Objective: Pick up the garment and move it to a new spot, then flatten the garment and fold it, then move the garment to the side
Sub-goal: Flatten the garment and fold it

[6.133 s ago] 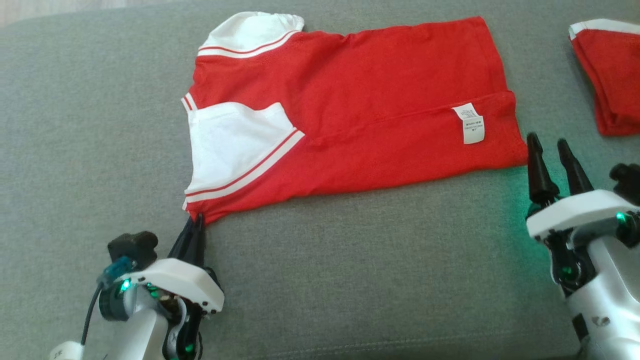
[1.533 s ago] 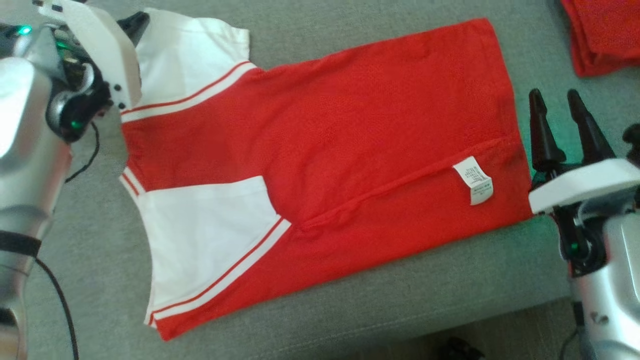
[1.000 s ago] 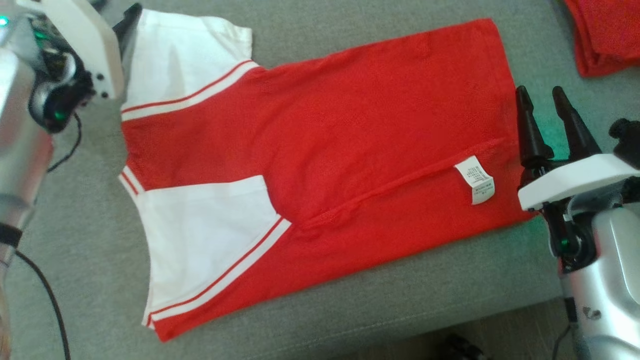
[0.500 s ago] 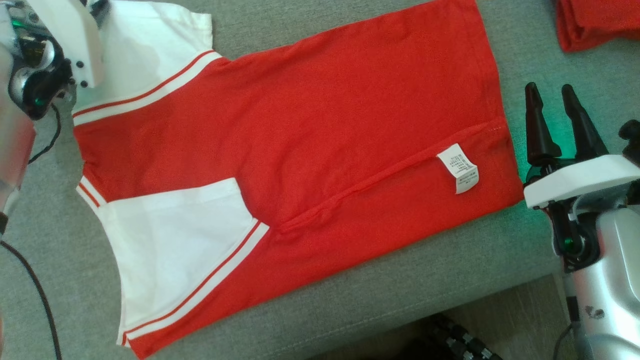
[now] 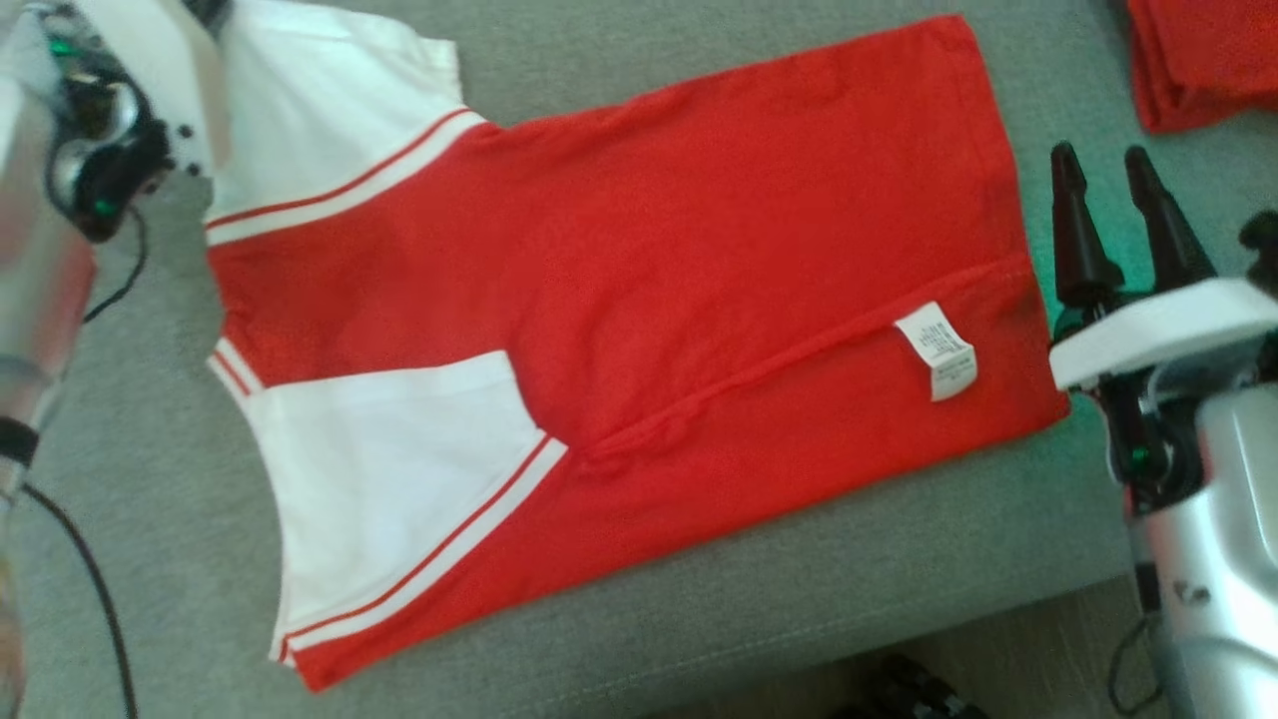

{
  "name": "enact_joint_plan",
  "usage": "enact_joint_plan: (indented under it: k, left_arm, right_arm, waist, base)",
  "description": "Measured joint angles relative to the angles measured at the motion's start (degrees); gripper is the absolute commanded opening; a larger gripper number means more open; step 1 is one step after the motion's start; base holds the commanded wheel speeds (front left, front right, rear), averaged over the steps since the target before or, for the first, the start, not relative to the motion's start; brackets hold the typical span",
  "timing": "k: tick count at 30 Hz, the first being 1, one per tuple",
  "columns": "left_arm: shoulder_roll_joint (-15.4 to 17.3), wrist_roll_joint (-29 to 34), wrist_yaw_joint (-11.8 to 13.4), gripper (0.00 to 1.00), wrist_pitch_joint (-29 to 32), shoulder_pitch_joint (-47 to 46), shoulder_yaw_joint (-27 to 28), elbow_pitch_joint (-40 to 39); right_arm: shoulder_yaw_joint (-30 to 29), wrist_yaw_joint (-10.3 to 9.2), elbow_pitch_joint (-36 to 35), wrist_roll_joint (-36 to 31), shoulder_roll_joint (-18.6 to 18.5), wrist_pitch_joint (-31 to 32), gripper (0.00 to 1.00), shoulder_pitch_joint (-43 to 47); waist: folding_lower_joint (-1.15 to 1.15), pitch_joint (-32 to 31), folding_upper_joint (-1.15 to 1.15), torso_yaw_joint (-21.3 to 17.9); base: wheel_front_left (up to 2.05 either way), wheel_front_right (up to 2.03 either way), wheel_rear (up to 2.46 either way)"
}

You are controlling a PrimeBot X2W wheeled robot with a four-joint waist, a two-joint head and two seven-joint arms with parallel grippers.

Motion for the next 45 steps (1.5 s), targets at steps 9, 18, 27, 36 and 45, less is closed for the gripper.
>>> enact_joint_plan:
  k: [9, 18, 27, 36, 45]
  left_arm:
    - [-0.8, 0.0, -0.1, 0.0, -3.8, 0.2, -2.7, -7.5]
    - [-0.8, 0.1, -0.4, 0.0, -4.6, 1.0, -4.6, -12.0]
    - [-0.8, 0.0, -0.4, 0.0, -4.6, 1.5, -5.9, -12.9]
    - [-0.9, -0.3, -0.4, 0.0, -4.4, 1.6, -6.4, -13.0]
    - [-1.0, -0.4, -0.4, 0.0, -4.7, 2.0, -7.6, -12.9]
  right_arm:
    - [0.3, 0.0, 12.8, -5.0, -1.2, 9.8, 1.0, -12.6]
    - [3.3, 0.0, 28.2, -12.3, -1.3, 18.4, 1.0, -25.5]
    - [6.4, 0.0, 35.7, -9.8, -0.8, 22.9, 1.0, -29.5]
    - [8.6, 0.0, 39.4, -8.0, -0.8, 21.9, 1.0, -32.7]
    - [9.3, 0.0, 42.6, -5.9, -1.3, 20.5, 0.96, -34.2]
  waist:
    - [0.0, -2.3, 0.0, 3.9]
    - [0.0, -2.7, 0.0, 6.1]
    - [0.0, -3.7, 0.0, 6.6]
    - [0.0, -3.9, 0.0, 7.4]
    - [0.0, -4.0, 0.0, 8.3]
  base:
    - [0.0, 0.0, 0.0]
    - [0.0, 0.0, 0.0]
    - [0.0, 0.0, 0.0]
    - [0.0, 0.0, 0.0]
    - [0.0, 0.0, 0.0]
